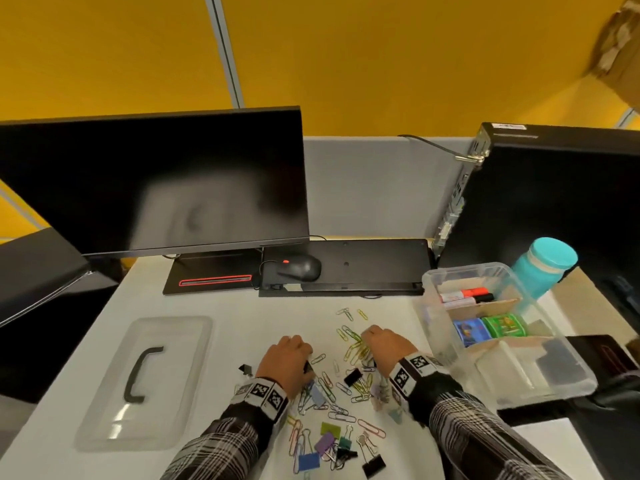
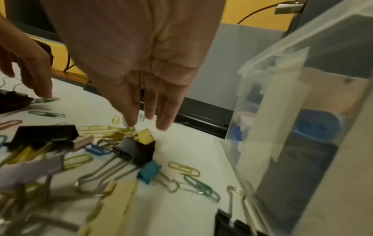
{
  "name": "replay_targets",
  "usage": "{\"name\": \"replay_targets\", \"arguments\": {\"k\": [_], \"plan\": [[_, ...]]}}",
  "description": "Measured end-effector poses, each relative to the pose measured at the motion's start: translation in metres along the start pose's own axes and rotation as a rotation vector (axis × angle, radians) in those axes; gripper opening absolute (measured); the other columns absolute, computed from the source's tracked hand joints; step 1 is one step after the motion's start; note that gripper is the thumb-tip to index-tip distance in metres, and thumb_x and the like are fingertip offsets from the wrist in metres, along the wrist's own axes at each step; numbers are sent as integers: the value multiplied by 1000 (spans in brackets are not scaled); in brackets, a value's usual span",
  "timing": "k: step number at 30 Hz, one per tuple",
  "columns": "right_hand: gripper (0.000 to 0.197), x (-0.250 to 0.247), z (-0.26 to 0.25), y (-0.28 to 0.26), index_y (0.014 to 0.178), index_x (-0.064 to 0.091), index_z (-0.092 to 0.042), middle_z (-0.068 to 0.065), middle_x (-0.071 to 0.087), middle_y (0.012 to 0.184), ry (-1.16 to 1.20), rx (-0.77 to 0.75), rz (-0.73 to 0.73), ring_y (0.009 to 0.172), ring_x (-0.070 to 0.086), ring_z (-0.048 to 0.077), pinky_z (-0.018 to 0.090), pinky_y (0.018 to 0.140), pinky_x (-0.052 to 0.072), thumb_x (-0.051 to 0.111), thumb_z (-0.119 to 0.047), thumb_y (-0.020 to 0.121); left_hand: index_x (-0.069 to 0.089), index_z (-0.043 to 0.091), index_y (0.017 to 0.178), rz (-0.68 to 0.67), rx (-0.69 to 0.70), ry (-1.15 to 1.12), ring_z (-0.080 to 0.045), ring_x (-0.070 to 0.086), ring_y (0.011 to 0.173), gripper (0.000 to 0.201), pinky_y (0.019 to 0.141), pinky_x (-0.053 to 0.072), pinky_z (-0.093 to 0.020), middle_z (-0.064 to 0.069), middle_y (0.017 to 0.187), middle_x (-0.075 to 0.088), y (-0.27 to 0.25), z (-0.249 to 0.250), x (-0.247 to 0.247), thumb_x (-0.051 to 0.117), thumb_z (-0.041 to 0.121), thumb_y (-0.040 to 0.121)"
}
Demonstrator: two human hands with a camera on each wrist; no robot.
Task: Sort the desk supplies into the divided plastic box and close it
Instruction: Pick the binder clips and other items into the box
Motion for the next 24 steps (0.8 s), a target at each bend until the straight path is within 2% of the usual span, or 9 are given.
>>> {"name": "replay_targets", "arguments": {"k": [4, 8, 11, 13, 15, 17, 20, 22, 24], "plan": [[47, 16, 0, 4, 131, 40, -9, 10, 40, 134, 42, 124, -15, 120, 46, 28, 39, 98, 44, 58, -9, 87, 47, 19, 127, -26, -12, 78, -24, 39, 122, 43, 98, 38, -37, -3, 131, 46, 1, -5, 6, 53, 39, 90], [46, 20, 7, 5, 127, 43, -11, 10, 35, 131, 145, 208, 35, 116, 46, 28, 38, 98, 44, 60, -5, 85, 50, 26, 123, 27, -6, 29, -21, 42, 119, 39, 99, 33, -36, 1, 127, 50, 2, -8, 6, 53, 42, 88], [35, 27, 16, 1, 119, 50, -13, 8, 36, 125, 194, 271, 21, 111, 47, 25, 36, 96, 44, 60, -9, 86, 54, 32, 119, 153, -1, -256, -14, 47, 112, 36, 99, 35, -31, 8, 118, 53, 1, -13, -3, 59, 40, 85], [23, 31, 21, -4, 104, 52, -16, 4, 39, 113, 209, 298, 25, 100, 48, 21, 33, 91, 45, 62, -13, 84, 57, 29, 114, 245, 8, -554, -10, 51, 106, 31, 95, 40, -24, 8, 111, 54, -1, -18, -14, 65, 32, 84], [23, 34, 26, -9, 88, 46, -20, -1, 39, 99, 257, 312, 47, 89, 46, 17, 29, 84, 45, 65, -12, 79, 61, 25, 108, 311, -34, -831, -9, 56, 100, 24, 85, 43, -14, 6, 107, 55, -2, -28, -24, 67, 21, 84], [27, 35, 31, -14, 77, 42, -22, -3, 45, 90, 327, 314, 83, 83, 46, 16, 25, 75, 42, 65, -9, 77, 63, 22, 104, 308, -112, -1070, -15, 62, 96, 20, 82, 48, -18, -1, 109, 59, 0, -40, -30, 67, 16, 85], [24, 31, 39, -22, 72, 40, -22, -1, 53, 81, 460, 314, 208, 78, 50, 19, 24, 64, 35, 55, -12, 87, 65, 21, 100, 258, -173, -1318, -28, 66, 97, 19, 90, 53, -37, -12, 108, 62, 2, -56, -35, 66, 20, 81], [19, 28, 46, -27, 76, 43, -22, 1, 58, 81, 602, 328, 281, 76, 54, 21, 25, 64, 38, 49, -11, 90, 64, 14, 100, 242, -216, -1426, -27, 67, 94, 15, 88, 54, -36, -18, 109, 59, 2, -64, -36, 55, 8, 89], [22, 28, 52, -30, 77, 45, -26, 3, 61, 85, 760, 378, 328, 78, 58, 23, 32, 74, 47, 45, -9, 91, 62, 13, 99, 232, -242, -1380, -21, 66, 83, 19, 78, 54, -28, -19, 109, 54, 3, -71, -33, 47, 3, 93]]}}
Point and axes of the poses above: each hand's wrist, its own y-axis towards the middle knuckle, its own x-axis out of the palm, z = x × y, the point moved 5 cm from there along y, towards the middle knuckle
